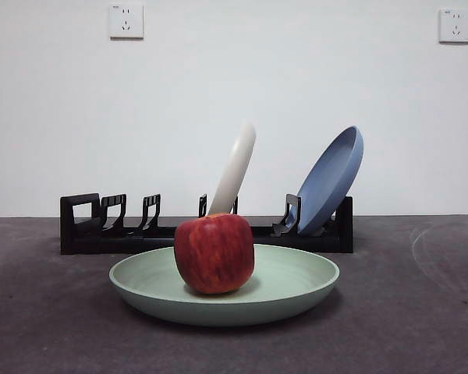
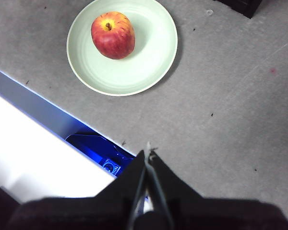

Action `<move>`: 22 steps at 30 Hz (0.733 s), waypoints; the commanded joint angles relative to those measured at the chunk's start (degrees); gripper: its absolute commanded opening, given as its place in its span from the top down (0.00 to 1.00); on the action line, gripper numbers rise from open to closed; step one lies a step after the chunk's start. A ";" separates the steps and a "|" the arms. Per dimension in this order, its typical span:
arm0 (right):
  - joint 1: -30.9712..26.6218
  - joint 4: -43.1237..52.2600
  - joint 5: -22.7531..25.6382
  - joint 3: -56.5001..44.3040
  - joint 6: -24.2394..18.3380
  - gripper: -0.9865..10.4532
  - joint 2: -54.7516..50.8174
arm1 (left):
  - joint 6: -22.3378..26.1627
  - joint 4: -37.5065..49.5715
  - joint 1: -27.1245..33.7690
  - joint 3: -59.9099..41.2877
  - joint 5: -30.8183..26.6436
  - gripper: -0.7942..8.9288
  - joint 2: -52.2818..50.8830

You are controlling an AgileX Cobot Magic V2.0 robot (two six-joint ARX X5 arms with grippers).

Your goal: Take the green plate from the plate rack,put the plate on the table,take the apple from the table,put the apple in the plate

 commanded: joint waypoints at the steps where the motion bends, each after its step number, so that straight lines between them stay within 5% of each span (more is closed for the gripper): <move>1: 0.04 -1.18 0.20 -0.22 0.61 0.93 -0.09 | 0.46 0.39 -0.09 -0.24 -0.24 0.92 0.22; 8: 0.04 -1.18 0.20 -0.22 0.63 0.93 -0.04 | 0.46 0.79 2.05 -0.17 -0.20 0.92 -0.35; 14: 0.04 -1.18 0.20 -0.22 0.63 0.93 -0.04 | -0.39 2.71 13.94 -0.33 2.21 0.92 -4.59; 22: 0.04 -1.18 0.20 -0.22 0.63 0.93 -0.02 | 2.91 31.54 35.54 -12.85 3.21 0.92 -16.17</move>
